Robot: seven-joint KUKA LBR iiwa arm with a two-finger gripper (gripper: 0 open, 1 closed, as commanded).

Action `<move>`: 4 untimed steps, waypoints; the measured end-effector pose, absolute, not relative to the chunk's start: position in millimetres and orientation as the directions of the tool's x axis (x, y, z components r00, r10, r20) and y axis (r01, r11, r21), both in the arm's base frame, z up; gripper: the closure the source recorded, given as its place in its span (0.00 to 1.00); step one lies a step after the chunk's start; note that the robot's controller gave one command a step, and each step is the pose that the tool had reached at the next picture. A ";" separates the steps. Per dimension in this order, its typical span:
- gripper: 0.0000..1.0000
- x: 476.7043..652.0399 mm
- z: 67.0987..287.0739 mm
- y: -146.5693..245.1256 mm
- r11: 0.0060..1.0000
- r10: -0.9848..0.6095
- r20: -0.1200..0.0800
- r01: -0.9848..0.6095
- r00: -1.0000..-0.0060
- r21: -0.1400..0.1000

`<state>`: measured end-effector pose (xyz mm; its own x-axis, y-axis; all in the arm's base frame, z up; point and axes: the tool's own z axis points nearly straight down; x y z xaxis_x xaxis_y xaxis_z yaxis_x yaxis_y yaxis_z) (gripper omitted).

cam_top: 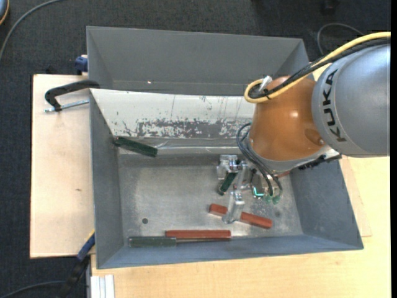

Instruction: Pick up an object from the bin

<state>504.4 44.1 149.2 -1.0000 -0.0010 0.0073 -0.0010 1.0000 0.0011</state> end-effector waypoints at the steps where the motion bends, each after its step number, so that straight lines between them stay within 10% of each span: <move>1: 0.00 503.7 69.0 3.3 1.000 -0.028 -0.003 -0.028 -1.000 0.001; 2: 1.00 505.8 74.0 4.9 1.000 -0.030 -0.010 -0.030 -0.999 0.001; 3: 0.00 504.5 72.3 5.3 1.000 -0.031 -0.005 -0.031 -1.000 0.001; 4: 1.00 503.7 71.7 5.3 1.000 -0.031 -0.003 -0.031 -1.000 0.002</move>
Offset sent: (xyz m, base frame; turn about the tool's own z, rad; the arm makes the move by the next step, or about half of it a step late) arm -0.0016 -0.0395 -0.0780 -0.0312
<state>503.7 5.3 71.7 -0.9995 -0.0310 -0.0031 -0.0310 0.9995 0.0015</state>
